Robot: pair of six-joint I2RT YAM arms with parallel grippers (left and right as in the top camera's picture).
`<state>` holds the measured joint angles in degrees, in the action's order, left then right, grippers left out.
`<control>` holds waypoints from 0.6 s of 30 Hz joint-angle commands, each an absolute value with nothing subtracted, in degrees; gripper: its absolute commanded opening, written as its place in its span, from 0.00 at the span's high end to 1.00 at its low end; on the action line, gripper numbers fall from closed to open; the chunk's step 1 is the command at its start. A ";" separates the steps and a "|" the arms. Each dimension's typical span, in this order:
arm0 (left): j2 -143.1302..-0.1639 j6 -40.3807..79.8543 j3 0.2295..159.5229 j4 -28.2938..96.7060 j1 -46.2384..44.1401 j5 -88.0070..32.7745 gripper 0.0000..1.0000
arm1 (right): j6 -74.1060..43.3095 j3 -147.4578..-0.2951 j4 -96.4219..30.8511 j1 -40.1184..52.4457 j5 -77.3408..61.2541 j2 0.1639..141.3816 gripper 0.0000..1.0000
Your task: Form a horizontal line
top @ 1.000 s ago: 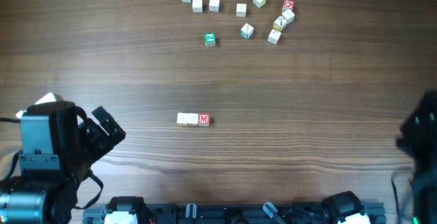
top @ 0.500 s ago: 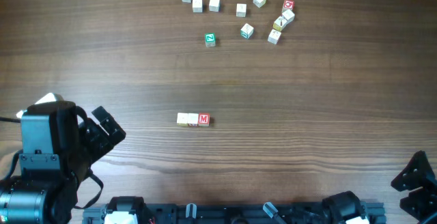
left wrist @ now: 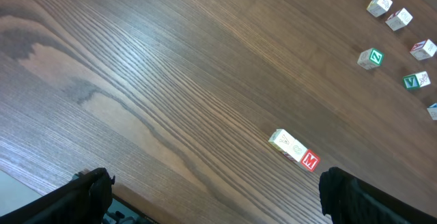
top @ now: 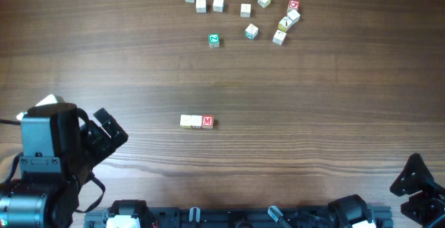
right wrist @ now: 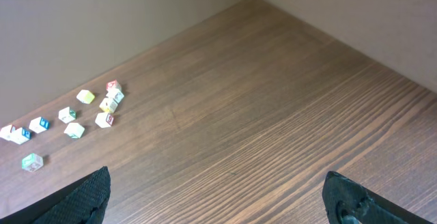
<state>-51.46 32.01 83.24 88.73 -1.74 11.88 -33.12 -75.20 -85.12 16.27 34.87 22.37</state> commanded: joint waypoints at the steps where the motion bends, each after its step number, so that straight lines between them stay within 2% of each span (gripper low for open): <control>1: -51.37 31.94 83.42 88.64 -1.37 11.38 0.00 | -33.19 -75.29 -85.17 16.10 34.20 21.91 0.00; 7: -51.37 31.94 83.42 88.66 -1.37 11.38 0.00 | -33.15 -75.29 -85.25 15.86 34.20 21.87 0.00; 11: -51.37 31.94 83.42 88.66 -1.37 11.38 0.00 | -34.02 -75.29 -84.64 12.38 33.91 20.82 0.00; 15: -51.37 31.94 83.42 88.66 -1.37 11.38 0.00 | -39.86 -75.13 -83.66 7.46 33.47 17.67 0.00; 18: -51.37 31.94 83.42 88.66 -1.37 11.38 0.00 | -41.78 -71.16 -78.00 4.45 32.95 12.97 0.00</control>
